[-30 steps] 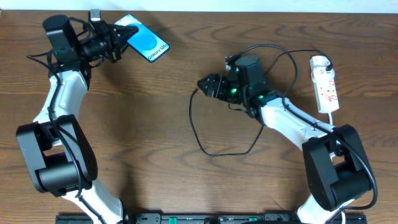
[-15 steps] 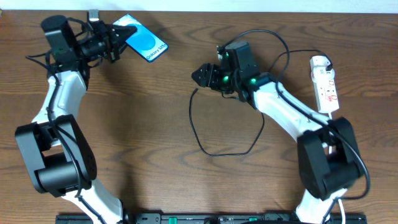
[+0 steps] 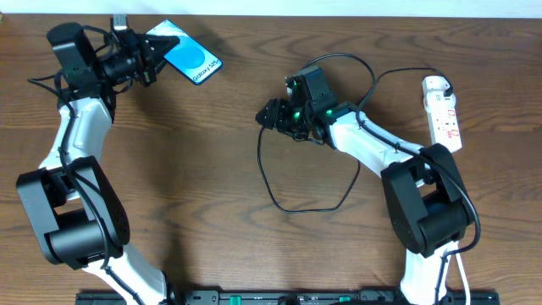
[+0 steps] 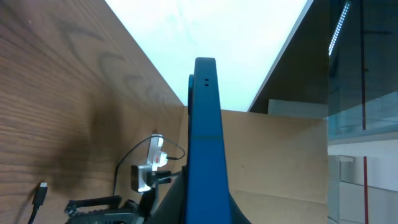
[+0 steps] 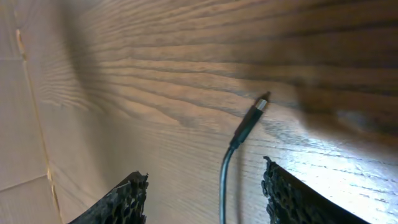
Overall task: Plug charger to phone and switch on socket
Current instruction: 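Lower the right gripper onto the black cable's USB-C plug and grasp it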
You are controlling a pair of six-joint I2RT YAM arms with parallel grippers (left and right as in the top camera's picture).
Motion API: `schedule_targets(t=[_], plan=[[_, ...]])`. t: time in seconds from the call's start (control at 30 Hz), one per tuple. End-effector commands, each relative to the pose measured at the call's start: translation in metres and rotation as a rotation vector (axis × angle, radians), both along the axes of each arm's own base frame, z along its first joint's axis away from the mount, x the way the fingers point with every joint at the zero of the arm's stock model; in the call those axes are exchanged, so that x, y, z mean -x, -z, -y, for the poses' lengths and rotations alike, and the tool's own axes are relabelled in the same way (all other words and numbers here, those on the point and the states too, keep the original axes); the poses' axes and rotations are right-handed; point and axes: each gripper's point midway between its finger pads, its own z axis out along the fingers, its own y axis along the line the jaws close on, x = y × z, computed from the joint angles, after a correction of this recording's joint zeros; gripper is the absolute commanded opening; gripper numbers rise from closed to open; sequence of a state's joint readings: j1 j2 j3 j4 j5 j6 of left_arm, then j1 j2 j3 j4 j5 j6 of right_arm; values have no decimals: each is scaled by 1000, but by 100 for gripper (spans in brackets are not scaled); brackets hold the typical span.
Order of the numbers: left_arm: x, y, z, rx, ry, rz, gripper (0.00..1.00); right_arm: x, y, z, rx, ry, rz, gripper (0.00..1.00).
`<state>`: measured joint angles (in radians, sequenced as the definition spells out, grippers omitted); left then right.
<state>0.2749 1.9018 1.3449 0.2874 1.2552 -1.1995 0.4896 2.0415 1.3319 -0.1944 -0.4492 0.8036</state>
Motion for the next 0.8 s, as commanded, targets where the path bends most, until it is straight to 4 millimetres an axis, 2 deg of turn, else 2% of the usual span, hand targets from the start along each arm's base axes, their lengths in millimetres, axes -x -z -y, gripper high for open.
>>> schedule_targets(t=[0.0,0.3,0.6,0.77], plan=[[5,-20,3,-9,35,61,8,4,19,-7,15,18,-52,57],[6,-20,4,-9,38,61,7,8,36,-15,26,26,-73,54],[6,-20,4,-7,41,61,8,3,36,-14,35,46,-53,38],[6,-20,4,-7,42,61,8,6,37,-20,38,57,-61,34]])
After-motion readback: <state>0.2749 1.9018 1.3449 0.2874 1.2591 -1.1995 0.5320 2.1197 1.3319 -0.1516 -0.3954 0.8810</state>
